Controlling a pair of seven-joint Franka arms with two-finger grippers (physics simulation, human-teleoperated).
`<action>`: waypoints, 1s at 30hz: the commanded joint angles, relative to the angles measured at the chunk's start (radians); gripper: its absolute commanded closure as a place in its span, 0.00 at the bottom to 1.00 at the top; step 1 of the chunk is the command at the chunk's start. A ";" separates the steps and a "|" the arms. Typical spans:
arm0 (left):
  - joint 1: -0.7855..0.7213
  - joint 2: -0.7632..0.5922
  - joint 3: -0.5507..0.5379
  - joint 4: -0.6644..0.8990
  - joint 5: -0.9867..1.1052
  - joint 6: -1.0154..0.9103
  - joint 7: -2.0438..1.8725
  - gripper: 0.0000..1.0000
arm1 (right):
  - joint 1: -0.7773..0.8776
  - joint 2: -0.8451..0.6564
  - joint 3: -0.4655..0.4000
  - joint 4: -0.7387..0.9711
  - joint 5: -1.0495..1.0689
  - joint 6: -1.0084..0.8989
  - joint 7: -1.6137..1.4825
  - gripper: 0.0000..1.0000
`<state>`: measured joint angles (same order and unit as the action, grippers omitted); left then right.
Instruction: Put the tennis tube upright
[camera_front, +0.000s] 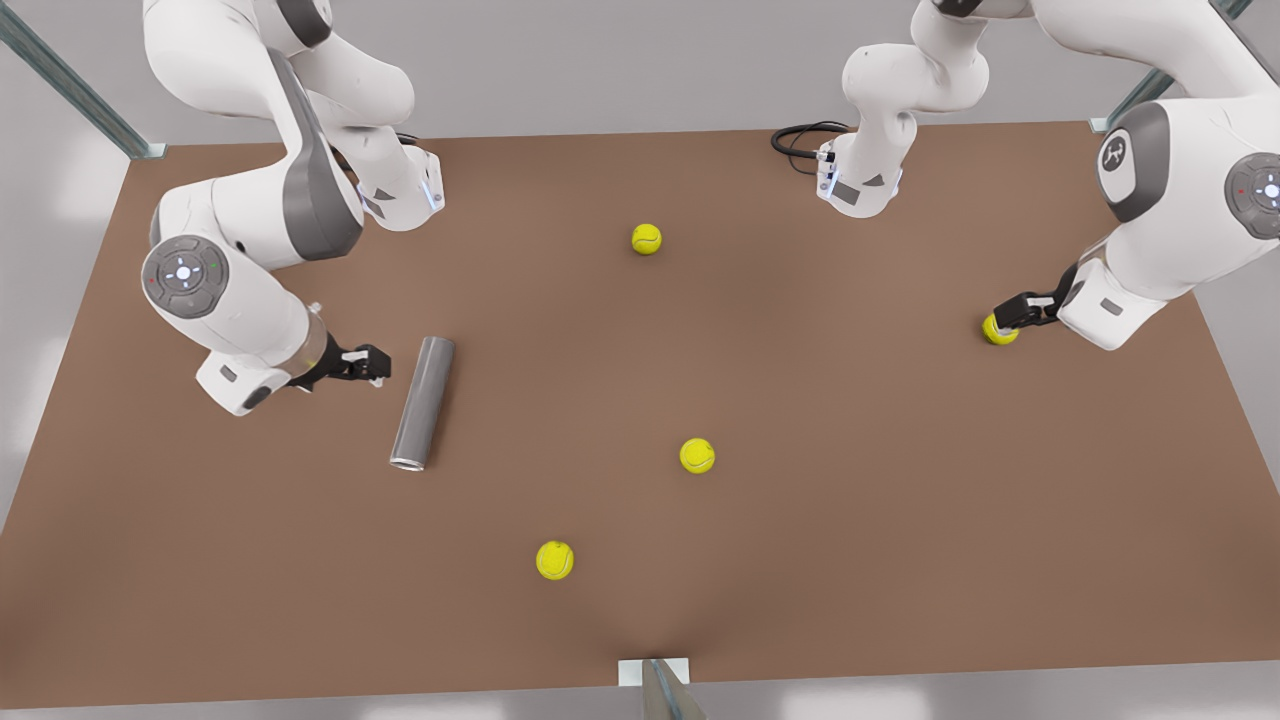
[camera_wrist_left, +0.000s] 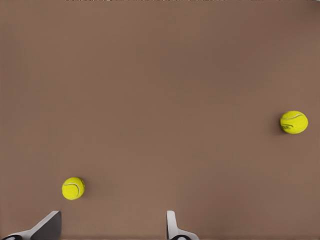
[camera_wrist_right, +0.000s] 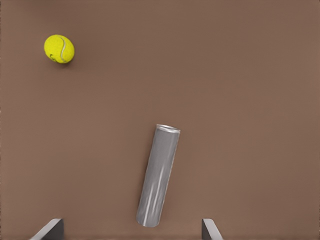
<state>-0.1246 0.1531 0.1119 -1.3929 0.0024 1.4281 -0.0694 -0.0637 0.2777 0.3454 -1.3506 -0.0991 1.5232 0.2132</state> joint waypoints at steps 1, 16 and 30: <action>0.000 0.000 0.000 0.000 0.001 0.000 -0.001 0.00 | -0.001 0.000 0.000 -0.001 -0.001 0.000 0.000 0.00; 0.000 0.010 -0.003 0.000 0.001 0.002 -0.001 0.00 | -0.010 0.121 0.001 -0.504 -0.037 0.655 0.089 0.00; 0.002 0.023 -0.005 -0.009 0.001 -0.002 -0.001 0.00 | -0.114 0.074 0.004 -0.682 -0.022 0.729 0.284 0.00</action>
<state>-0.1226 0.1765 0.1073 -1.4043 0.0028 1.4279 -0.0706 -0.1779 0.3491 0.3497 -2.0544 -0.0930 2.2491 0.4965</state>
